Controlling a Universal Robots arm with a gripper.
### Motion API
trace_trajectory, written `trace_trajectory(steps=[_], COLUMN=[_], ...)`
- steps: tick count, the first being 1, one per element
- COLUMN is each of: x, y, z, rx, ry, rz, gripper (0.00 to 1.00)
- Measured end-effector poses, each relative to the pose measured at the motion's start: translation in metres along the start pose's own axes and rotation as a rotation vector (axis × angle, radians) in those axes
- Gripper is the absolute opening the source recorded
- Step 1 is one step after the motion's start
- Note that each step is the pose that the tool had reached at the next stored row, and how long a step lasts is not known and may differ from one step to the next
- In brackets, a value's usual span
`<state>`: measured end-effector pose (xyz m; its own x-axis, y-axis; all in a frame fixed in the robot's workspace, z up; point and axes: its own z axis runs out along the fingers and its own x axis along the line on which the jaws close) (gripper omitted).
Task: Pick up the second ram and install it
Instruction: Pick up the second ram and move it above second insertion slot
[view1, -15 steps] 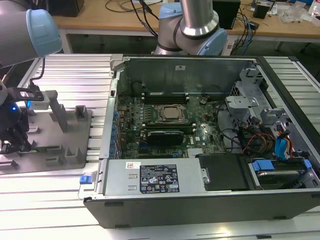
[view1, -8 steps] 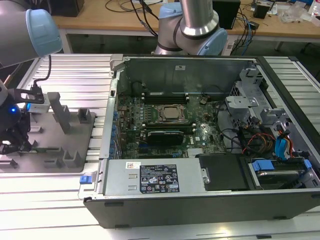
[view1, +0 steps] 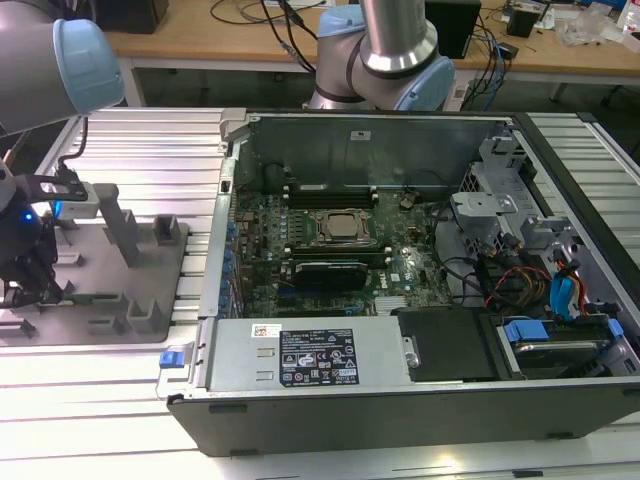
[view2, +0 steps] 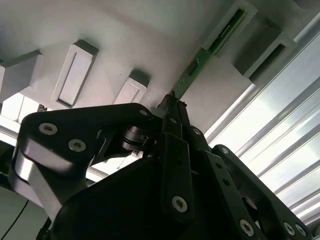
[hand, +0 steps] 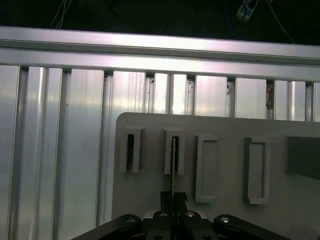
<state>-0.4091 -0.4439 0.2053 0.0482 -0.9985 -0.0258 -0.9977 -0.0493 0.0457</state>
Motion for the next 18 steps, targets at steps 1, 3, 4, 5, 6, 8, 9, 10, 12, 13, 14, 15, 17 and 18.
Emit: trace_trajectory(steps=[1, 3, 4, 5, 6, 8, 9, 10, 12, 13, 14, 15, 17, 18], x=[0.0000, 0.0000, -0.0001, -0.0001, -0.0001, -0.0002, -0.0002, -0.0002, -0.0003, -0.0004, -0.0004, -0.0005, -0.0007, -0.0008], y=[0.0000, -0.0001, -0.0002, 0.0000, 0.0001, 0.0003, 0.0003, 0.0004, 0.0005, 0.0006, 0.0007, 0.0008, 0.0011, 0.0014], z=[0.0000, -0.0005, -0.0023, -0.0043, -0.0058, -0.0081, -0.0085, -0.0095, -0.0120, -0.0146, -0.0181, -0.0200, -0.0276, -0.0332], rx=[0.0000, 0.0001, 0.0017, 0.0006, 0.0001, 0.0001, 0.0003, 0.0001, 0.0003, 0.0003, 0.0006, 0.0006, 0.0019, 0.0035], ry=[0.0000, -0.0001, -0.0008, -0.0004, -0.0001, -0.0001, -0.0002, -0.0002, -0.0003, -0.0004, -0.0004, -0.0004, -0.0004, -0.0005], rz=[0.000, 0.000, -0.001, 0.000, 0.000, 0.000, 0.002, 0.005, 0.007, 0.008, 0.008, 0.009, 0.009, 0.012], gripper=[0.09, 0.09, 0.09, 0.09, 0.09, 0.09, 0.09, 0.09, 0.09, 0.09, 0.09, 0.09, 0.09, 0.09])
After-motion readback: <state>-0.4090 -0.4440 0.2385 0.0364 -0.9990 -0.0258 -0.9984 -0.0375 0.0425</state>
